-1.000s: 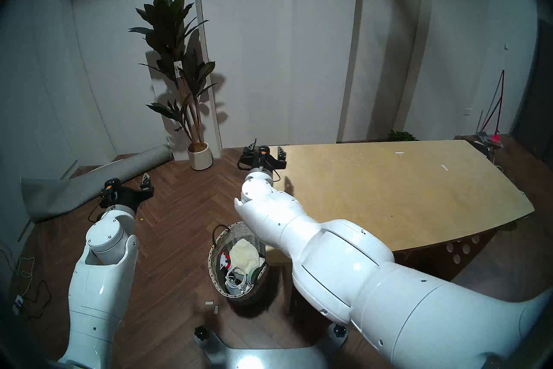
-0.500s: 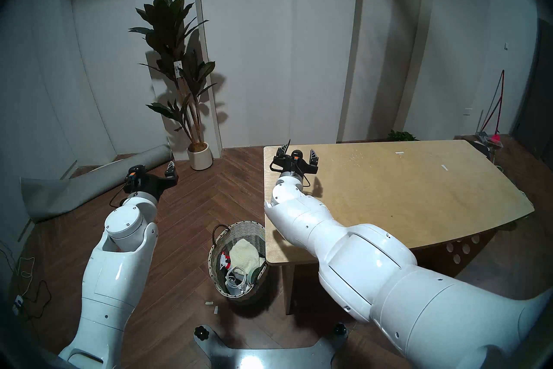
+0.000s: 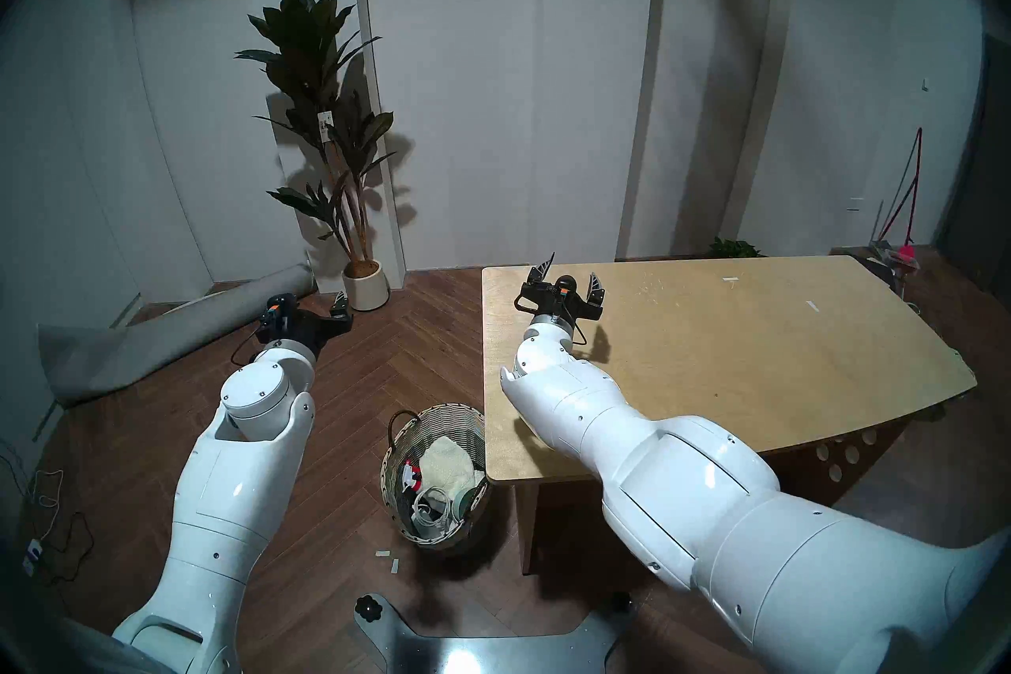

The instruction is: Load the items into the basket from the rear

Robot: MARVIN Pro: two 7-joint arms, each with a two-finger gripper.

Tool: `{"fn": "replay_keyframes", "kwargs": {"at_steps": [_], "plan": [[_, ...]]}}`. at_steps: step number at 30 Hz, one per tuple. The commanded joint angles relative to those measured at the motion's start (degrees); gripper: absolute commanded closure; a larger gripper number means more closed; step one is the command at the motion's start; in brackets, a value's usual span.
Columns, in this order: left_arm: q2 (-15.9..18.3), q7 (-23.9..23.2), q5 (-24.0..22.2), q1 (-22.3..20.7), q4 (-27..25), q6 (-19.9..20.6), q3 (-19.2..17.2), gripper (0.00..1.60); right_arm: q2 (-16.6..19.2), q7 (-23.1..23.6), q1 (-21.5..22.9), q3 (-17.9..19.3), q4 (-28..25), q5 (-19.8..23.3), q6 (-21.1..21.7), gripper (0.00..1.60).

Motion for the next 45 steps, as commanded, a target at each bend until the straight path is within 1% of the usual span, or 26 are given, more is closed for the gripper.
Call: {"fn": "replay_keyframes", "kwargs": {"at_steps": [1, 8, 13, 24, 32, 42, 45], "plan": [[-0.5, -0.5, 0.1, -4.6, 1.1, -0.6, 0.8, 0.0, 1.8, 0.1, 2.4, 0.0, -2.7, -0.8, 0.2, 0.0], [-1.1, -1.0, 0.4, -7.4, 4.5, -0.9, 1.8, 0.0, 4.7, 0.1, 3.8, -0.3, -4.1, -2.1, 1.1, 0.0], [-1.3, -1.3, 0.6, -9.6, 6.8, -1.1, 2.2, 0.0, 5.5, 0.8, 3.5, -0.9, -5.0, -2.8, 2.7, 0.0], [-1.7, -1.7, 1.1, -13.7, 12.0, -1.8, 2.7, 0.0, 7.1, 3.7, 2.8, -3.5, -7.6, -4.0, 6.8, 0.0], [-2.1, -2.0, 1.6, -16.2, 15.7, -2.6, 3.0, 0.0, 9.4, 5.6, 2.7, -4.3, -10.0, -4.0, 9.8, 0.0], [-2.7, -2.1, 2.2, -18.4, 19.4, -3.8, 3.3, 0.0, 11.5, 7.7, 1.0, -4.8, -12.7, -3.2, 13.4, 0.0], [-2.9, -2.1, 2.6, -19.3, 21.0, -4.3, 3.5, 0.0, 12.6, 8.9, 0.1, -5.0, -14.4, -2.9, 14.7, 0.0]]}}
